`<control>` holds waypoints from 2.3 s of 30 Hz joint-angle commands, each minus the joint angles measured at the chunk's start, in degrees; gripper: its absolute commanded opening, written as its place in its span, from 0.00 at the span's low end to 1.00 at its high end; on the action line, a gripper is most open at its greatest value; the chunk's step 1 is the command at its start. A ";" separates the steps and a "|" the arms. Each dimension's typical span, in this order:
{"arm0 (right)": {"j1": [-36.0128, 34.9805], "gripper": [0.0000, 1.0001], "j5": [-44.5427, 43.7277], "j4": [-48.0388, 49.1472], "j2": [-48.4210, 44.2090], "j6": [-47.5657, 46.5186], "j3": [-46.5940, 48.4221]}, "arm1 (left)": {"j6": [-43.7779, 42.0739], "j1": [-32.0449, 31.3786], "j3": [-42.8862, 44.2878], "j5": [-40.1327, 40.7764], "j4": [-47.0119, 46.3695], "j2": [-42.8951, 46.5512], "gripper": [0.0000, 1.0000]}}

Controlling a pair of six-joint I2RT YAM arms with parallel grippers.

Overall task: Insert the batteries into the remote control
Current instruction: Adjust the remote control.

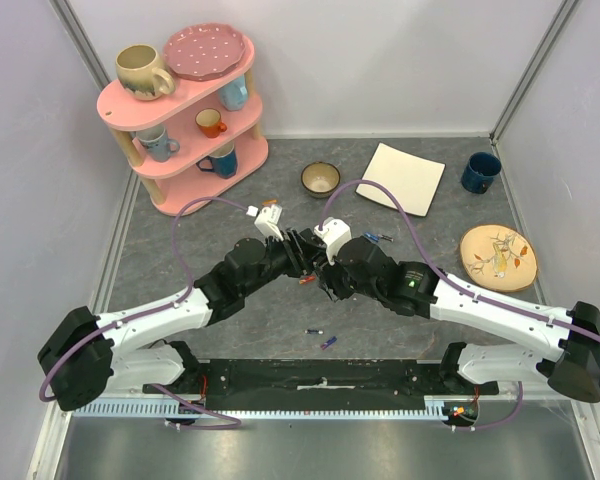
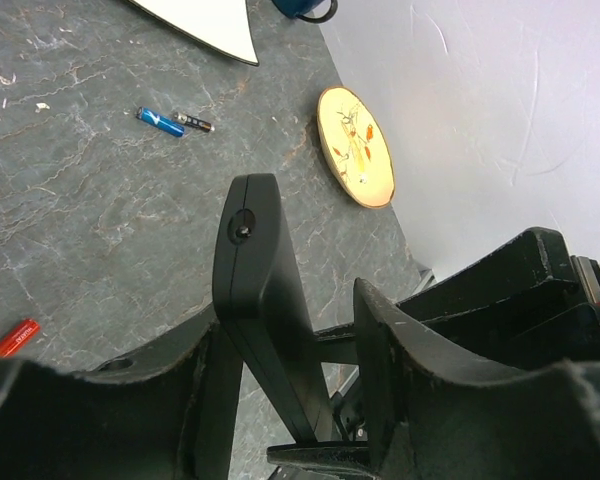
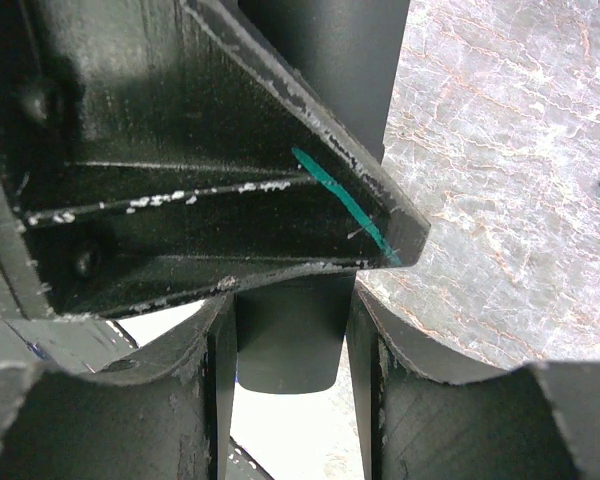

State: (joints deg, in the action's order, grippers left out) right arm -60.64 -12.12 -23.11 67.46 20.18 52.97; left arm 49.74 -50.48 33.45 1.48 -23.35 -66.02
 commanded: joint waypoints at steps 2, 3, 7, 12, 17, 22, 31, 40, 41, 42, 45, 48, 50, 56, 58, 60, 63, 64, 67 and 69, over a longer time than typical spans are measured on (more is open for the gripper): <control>-0.35 0.41 -1.15 1.67 -0.93 0.56 2.40 | -1.84 -0.76 -0.14 1.86 -2.93 -0.07 0.52; -0.35 0.41 -1.15 1.76 -1.02 0.56 2.49 | -1.84 -0.76 -0.40 1.86 -2.93 -0.25 0.50; -0.27 0.41 -1.15 1.76 -1.02 0.73 2.40 | -1.49 -0.94 -0.93 1.87 -2.93 -0.16 0.42; -0.35 0.41 -1.15 1.76 -1.28 0.91 2.14 | -1.57 -0.94 -1.46 2.57 -3.01 0.36 0.26; -0.35 0.46 -0.63 1.76 -1.46 1.00 2.14 | -1.48 -1.02 -1.63 2.57 -3.36 0.28 0.08; -0.18 0.82 0.95 1.67 -2.07 1.44 2.31 | -1.40 -0.94 -1.99 3.79 -4.15 0.45 0.02; -0.18 0.98 0.53 -3.34 -8.83 2.48 6.18 | -6.31 0.03 -2.95 10.82 -6.17 5.62 0.02; 1.83 0.98 -2.13 18.96 -20.08 19.17 -11.82 | -8.16 2.31 -14.02 9.78 -25.31 12.93 0.02; 2.54 0.98 0.06 20.55 -20.26 22.24 -13.66 | -8.08 2.49 -15.94 9.77 -27.16 13.80 0.02; 3.42 0.98 1.82 22.57 -19.92 23.31 -14.29 | -8.08 2.66 -16.83 9.69 -28.57 14.16 0.02; 6.41 0.98 6.64 27.31 -17.46 27.26 -15.88 | -7.72 2.84 -19.21 9.69 -32.63 14.95 0.02; 7.03 0.98 8.86 33.45 -16.31 31.56 -18.68 | -7.20 2.84 -20.35 9.16 -34.21 15.30 0.02; 7.47 0.96 10.09 42.47 -17.44 34.38 -23.49 | -6.76 2.84 -21.06 8.98 -34.30 15.74 0.02; 8.87 0.94 17.47 51.23 -14.83 37.03 -26.08 | -6.06 2.84 -21.77 9.77 -30.62 19.17 0.02; 8.87 0.93 19.66 52.55 -13.07 36.77 -26.16 | -5.79 2.84 -21.33 9.86 -27.98 20.57 0.02; 8.87 0.93 20.90 55.27 -11.83 36.77 -26.43 | -5.61 2.84 -21.32 9.43 -27.71 21.10 0.02; 8.87 0.93 22.14 57.21 -9.63 37.29 -26.34 | -5.26 2.84 -21.41 8.81 -27.89 21.11 0.02; 8.79 0.93 22.31 57.56 -8.76 37.30 -26.34 | -5.09 2.84 -21.24 8.81 -27.80 20.85 0.02; 8.87 0.91 22.05 58.53 -7.26 37.38 -25.99 | -4.56 2.93 -20.97 8.37 -27.89 19.88 0.02; 8.88 0.90 21.44 59.76 -6.73 38.00 -26.16 | -4.65 2.84 -20.80 8.28 -27.71 19.18 0.02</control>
State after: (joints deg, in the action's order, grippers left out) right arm -51.88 8.71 30.72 59.77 57.08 26.41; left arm 44.51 -47.90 11.70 9.89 -49.76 -45.95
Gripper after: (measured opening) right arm 0.912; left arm 0.240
